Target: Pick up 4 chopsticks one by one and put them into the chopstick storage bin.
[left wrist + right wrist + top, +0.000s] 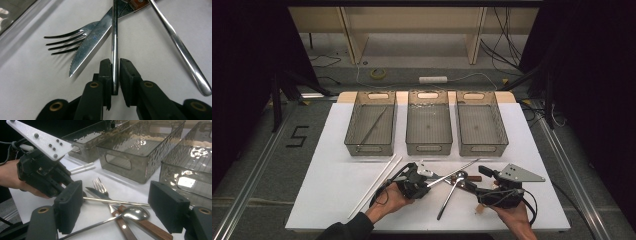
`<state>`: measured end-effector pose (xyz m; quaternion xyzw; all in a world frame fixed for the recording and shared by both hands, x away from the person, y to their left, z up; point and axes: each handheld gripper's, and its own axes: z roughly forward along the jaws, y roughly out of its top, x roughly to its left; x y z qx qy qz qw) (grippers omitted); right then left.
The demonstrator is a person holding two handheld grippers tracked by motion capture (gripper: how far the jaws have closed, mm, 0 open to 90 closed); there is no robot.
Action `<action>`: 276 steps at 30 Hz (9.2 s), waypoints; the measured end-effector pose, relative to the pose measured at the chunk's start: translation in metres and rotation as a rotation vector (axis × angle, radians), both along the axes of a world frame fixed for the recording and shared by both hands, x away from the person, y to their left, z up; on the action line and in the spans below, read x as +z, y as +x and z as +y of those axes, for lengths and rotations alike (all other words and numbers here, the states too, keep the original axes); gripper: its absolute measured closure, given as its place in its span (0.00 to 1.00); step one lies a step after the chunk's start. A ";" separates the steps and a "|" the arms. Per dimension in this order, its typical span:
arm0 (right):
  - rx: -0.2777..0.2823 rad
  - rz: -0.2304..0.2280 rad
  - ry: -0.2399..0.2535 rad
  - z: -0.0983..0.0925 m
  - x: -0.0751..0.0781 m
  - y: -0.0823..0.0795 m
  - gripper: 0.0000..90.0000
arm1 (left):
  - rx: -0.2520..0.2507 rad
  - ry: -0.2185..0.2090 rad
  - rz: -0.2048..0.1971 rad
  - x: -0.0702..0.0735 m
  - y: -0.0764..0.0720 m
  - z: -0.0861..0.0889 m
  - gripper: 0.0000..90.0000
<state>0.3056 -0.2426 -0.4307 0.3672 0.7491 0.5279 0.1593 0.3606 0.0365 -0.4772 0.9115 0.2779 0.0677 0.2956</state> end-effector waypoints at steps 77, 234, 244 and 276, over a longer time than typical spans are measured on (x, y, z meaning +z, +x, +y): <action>-0.010 0.002 0.015 -0.002 0.000 0.000 0.32 | 0.070 -0.310 -0.114 0.098 0.010 0.077 0.93; -0.011 0.018 0.023 -0.005 0.001 0.002 0.32 | 0.428 -0.090 0.023 0.077 0.032 0.162 0.32; -0.007 0.018 0.019 -0.004 0.001 0.002 0.32 | 0.409 0.002 0.091 0.059 0.028 0.150 0.43; 0.000 0.016 0.008 -0.003 0.001 0.002 0.32 | 0.357 0.152 0.214 0.023 0.026 0.136 0.81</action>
